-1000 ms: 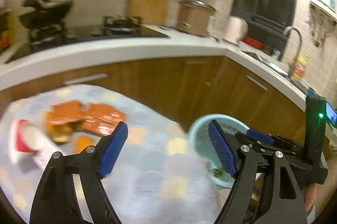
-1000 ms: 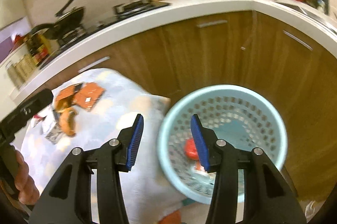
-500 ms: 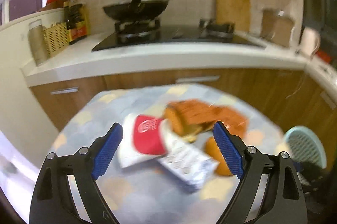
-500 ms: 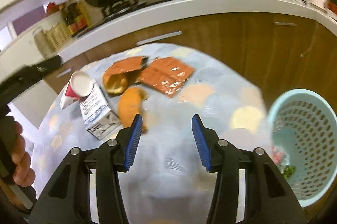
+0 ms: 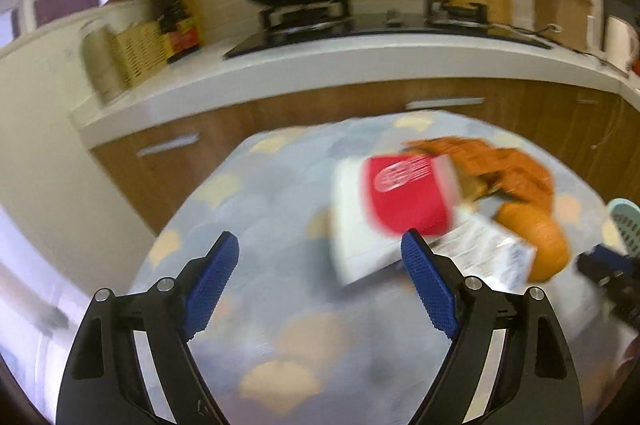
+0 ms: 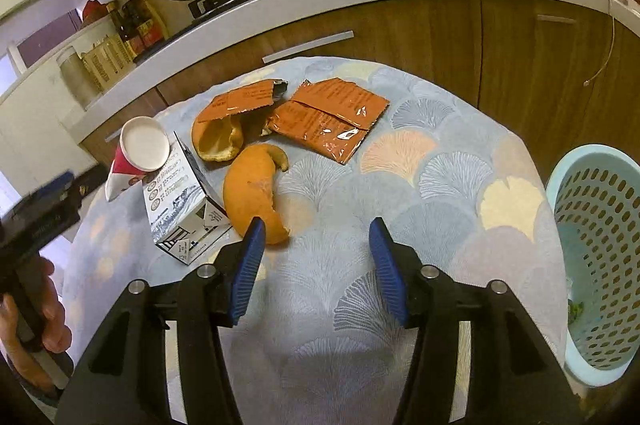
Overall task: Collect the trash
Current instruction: 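Move both tools back over the table toward the red-and-white paper cup, then grasp the red-and-white Hi paper cup with the left tool while the right tool grasps an orange peel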
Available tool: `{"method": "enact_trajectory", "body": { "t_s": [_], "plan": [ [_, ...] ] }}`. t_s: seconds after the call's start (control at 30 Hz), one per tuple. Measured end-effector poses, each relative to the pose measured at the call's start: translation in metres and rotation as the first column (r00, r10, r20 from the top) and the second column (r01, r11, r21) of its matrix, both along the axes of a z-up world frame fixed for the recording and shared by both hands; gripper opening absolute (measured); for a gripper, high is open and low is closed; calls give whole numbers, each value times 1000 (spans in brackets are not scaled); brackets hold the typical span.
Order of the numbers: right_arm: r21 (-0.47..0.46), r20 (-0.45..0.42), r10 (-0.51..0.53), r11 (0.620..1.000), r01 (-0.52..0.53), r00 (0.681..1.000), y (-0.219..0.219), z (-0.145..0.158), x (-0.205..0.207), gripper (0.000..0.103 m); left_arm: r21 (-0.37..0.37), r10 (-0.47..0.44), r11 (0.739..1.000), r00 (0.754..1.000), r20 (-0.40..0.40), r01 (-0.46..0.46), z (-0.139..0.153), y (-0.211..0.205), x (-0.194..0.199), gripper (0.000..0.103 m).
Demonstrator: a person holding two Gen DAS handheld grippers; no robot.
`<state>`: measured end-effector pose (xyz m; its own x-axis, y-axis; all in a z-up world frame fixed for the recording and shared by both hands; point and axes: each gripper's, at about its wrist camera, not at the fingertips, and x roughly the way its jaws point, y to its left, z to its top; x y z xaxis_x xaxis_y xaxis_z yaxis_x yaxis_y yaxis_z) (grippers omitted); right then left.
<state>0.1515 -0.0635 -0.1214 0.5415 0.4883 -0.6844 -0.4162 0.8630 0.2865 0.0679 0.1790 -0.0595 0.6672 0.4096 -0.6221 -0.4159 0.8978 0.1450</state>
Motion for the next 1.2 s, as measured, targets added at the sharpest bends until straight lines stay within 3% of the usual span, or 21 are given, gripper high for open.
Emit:
{"method": "enact_trajectory", "body": {
  "t_s": [0.1, 0.23, 0.4, 0.63, 0.8, 1.0, 1.2],
  "plan": [
    [-1, 5, 2, 1000, -2, 1000, 1, 0, -1, 57, -50, 26, 998, 1000, 6, -26, 0, 23, -15, 79],
    [-18, 19, -3, 1000, 3, 1000, 3, 2, -2, 57, -134, -42, 990, 996, 76, 52, 13, 17, -23, 80],
    [-24, 24, -2, 1000, 3, 1000, 3, 1, -3, 57, -98, -103, 989, 991, 90, 112, 19, -22, 0, 81],
    [-12, 9, 15, 1000, -15, 1000, 4, -1, -1, 58, -92, -62, 994, 997, 47, 66, 3, -31, 35, 81],
    [-30, 12, 31, 999, -31, 999, 10, -1, -2, 59, -132, -39, 990, 999, 7, 40, -4, -3, 22, 81],
    [-45, 21, 40, 998, -39, 999, 14, -1, -4, 62, -117, 24, 993, 999, -44, -29, -12, 48, -15, 79],
    [-46, 15, 30, 999, -29, 999, 13, -2, -2, 62, -223, -83, 971, 996, 17, 85, -8, 60, -32, 80]
  ]
}}
